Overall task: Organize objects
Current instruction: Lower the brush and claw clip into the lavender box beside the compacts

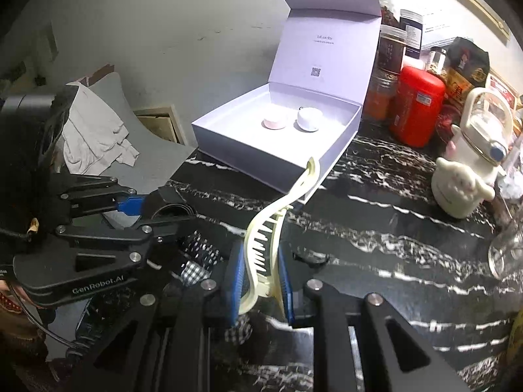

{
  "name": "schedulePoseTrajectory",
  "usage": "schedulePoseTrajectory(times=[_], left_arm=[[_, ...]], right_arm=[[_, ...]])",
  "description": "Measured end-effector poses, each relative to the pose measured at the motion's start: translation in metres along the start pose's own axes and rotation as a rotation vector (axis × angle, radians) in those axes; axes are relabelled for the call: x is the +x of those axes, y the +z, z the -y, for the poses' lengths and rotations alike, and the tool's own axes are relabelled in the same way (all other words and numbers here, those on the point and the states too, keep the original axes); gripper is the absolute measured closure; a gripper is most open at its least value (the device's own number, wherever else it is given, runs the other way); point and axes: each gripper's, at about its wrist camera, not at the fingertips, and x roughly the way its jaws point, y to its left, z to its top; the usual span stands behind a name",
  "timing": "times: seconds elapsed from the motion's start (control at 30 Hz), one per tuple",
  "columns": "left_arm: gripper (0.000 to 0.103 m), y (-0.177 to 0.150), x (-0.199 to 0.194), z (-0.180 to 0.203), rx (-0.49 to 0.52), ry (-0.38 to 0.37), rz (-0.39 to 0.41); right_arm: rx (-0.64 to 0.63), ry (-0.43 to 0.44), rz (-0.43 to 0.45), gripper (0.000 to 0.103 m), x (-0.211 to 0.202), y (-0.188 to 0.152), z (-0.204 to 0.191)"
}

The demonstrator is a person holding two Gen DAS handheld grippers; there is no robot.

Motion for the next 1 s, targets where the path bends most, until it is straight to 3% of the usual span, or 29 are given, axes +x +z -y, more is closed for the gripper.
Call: schedulePoseTrajectory(times=[1.0], left_arm=[[0.079, 0.087, 0.074, -0.043, -0.021, 0.014, 0.015]], right_arm=[[-0.066, 0.022, 0.022, 0.083, 0.077, 0.09, 0.033]])
